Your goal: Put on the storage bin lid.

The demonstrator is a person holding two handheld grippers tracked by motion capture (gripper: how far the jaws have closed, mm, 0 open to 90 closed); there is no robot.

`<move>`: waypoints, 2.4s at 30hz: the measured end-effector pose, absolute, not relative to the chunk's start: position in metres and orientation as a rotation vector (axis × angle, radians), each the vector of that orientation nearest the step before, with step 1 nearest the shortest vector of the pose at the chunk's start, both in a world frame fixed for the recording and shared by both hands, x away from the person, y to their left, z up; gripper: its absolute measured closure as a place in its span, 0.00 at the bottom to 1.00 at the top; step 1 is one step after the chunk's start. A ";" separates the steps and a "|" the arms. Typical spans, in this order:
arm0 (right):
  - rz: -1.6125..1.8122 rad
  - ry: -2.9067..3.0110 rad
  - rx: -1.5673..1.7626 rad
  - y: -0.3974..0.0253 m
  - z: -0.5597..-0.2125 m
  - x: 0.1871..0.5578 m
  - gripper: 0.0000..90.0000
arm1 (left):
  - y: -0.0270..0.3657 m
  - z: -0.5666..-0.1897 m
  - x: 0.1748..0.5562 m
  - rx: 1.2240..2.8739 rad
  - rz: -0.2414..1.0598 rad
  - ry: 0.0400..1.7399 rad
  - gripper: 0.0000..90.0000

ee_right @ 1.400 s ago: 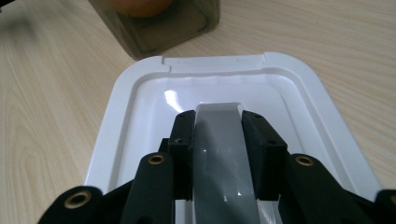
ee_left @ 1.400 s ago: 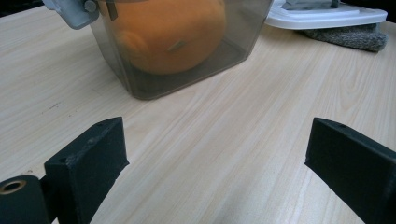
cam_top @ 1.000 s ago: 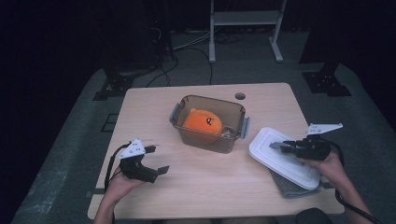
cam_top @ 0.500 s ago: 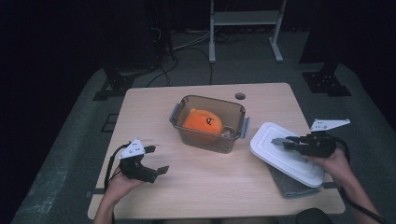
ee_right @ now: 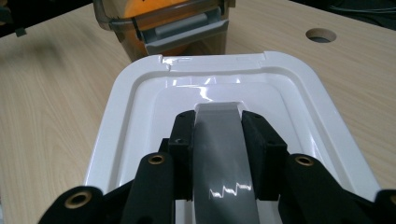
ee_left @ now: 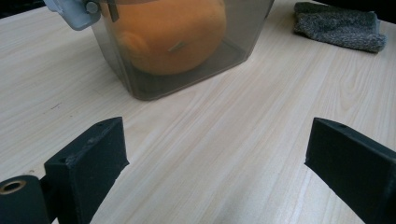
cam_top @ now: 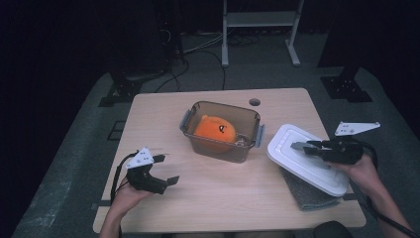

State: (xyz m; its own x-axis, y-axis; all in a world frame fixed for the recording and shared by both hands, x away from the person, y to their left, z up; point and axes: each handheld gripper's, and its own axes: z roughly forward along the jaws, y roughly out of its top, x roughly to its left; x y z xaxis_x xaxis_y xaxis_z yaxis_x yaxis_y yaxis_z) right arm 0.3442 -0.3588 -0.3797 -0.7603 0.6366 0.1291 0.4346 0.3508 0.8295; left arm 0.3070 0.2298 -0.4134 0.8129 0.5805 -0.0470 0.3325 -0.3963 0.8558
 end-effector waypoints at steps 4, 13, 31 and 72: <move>1.364 2.392 0.958 -0.359 -0.373 0.343 0.73 | 0.230 -0.413 0.307 2.016 0.320 0.677 0.05; 1.354 2.384 0.930 -0.359 -0.354 0.341 0.73 | 0.230 -0.414 0.307 2.014 0.320 0.677 0.05; 1.366 2.377 0.838 -0.340 -0.316 0.348 0.73 | 0.231 -0.414 0.308 2.014 0.317 0.682 0.05; 1.387 2.482 0.569 -0.230 -0.265 0.397 0.73 | 0.234 -0.413 0.307 1.997 0.320 0.681 0.05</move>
